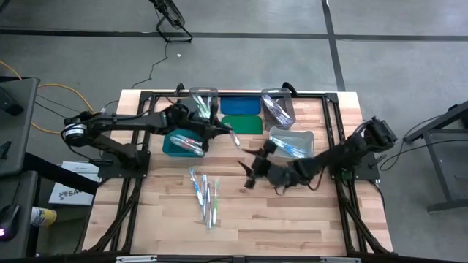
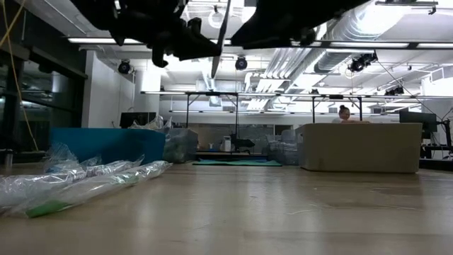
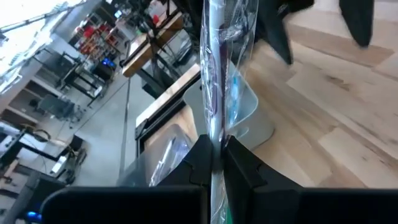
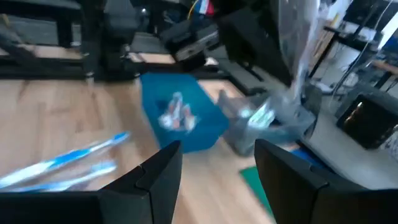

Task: Pick & Place Toothbrushes
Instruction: Put the violet toothbrush into the right black bin

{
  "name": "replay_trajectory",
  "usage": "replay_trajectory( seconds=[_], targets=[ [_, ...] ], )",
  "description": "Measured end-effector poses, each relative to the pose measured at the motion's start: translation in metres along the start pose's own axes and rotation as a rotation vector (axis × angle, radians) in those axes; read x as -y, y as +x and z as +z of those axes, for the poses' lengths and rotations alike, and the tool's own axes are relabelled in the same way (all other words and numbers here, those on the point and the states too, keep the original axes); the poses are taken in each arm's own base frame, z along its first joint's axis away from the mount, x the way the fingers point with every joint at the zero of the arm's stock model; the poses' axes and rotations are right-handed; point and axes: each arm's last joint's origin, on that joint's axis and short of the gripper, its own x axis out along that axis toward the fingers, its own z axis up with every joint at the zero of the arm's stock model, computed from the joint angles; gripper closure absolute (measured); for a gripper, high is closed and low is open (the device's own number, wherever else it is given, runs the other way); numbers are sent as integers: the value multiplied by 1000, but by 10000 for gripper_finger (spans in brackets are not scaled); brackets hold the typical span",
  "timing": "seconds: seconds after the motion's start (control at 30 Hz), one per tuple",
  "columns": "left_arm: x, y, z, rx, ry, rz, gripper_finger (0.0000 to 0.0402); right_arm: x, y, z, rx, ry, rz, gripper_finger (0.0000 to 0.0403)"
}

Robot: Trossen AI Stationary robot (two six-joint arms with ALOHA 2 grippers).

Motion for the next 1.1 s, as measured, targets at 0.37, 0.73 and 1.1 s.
replay_trajectory(
  seconds=[0.37, 0.73, 1.1],
  targets=[
    [-33, -21, -35, -42, -29, 81, 390, 57, 48, 10, 36, -4, -99, 208],
    [-52, -36, -50, -9, -25, 130, 390, 118, 81, 26, 212, 2, 46, 208],
    [-53, -30, -56, 6, 3, 143, 390, 160, 100, 27, 380, -23, 227, 208]
  ],
)
